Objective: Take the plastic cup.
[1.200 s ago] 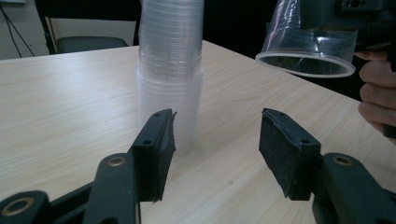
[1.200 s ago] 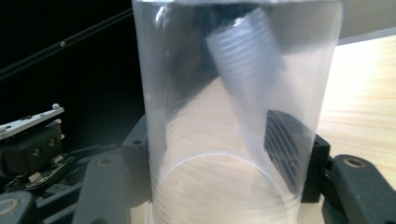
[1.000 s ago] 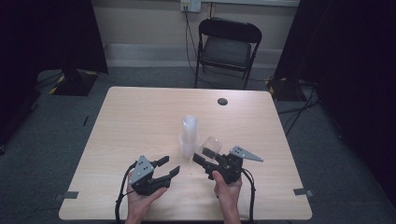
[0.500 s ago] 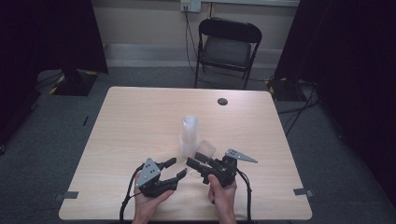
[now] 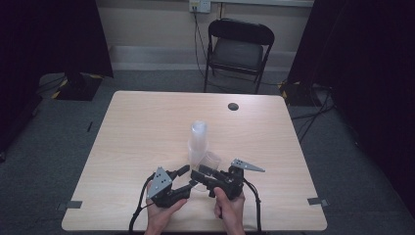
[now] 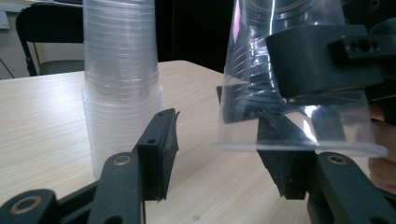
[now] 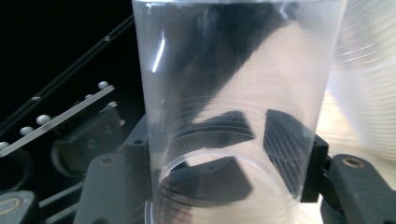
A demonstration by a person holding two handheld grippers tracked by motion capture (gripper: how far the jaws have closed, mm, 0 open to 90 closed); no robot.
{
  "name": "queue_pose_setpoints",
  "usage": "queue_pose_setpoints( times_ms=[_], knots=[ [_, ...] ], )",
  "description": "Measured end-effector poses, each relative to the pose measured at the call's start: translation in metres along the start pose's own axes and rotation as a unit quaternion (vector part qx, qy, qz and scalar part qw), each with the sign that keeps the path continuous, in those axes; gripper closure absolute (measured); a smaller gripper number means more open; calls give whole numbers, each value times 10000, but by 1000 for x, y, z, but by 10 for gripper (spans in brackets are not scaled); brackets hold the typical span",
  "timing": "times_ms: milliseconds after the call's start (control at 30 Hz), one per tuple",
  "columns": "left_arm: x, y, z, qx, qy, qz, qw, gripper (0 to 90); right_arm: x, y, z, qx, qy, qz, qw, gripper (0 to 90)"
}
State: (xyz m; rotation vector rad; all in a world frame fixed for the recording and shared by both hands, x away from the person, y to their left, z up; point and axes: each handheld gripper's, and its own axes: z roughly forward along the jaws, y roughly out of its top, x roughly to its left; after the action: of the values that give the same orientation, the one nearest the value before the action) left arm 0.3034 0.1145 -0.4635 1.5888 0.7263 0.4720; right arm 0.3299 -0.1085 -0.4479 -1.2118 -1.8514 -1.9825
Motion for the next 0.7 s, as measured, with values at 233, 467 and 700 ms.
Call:
queue_pose_setpoints(
  times_ms=[233, 467, 700],
  knots=[
    [-2, -1, 4, -80, 71, 35, 9999, 490, 1, -1, 6, 129, 92, 136, 9998, 401],
    [-4, -3, 3, -234, 142, 75, 9996, 519, -3, -2, 8, 212, 134, 417, 9988, 401],
    [-5, -4, 1, -335, 232, 140, 9991, 571, -7, -3, 12, 358, 202, 640, 9971, 382]
  ],
)
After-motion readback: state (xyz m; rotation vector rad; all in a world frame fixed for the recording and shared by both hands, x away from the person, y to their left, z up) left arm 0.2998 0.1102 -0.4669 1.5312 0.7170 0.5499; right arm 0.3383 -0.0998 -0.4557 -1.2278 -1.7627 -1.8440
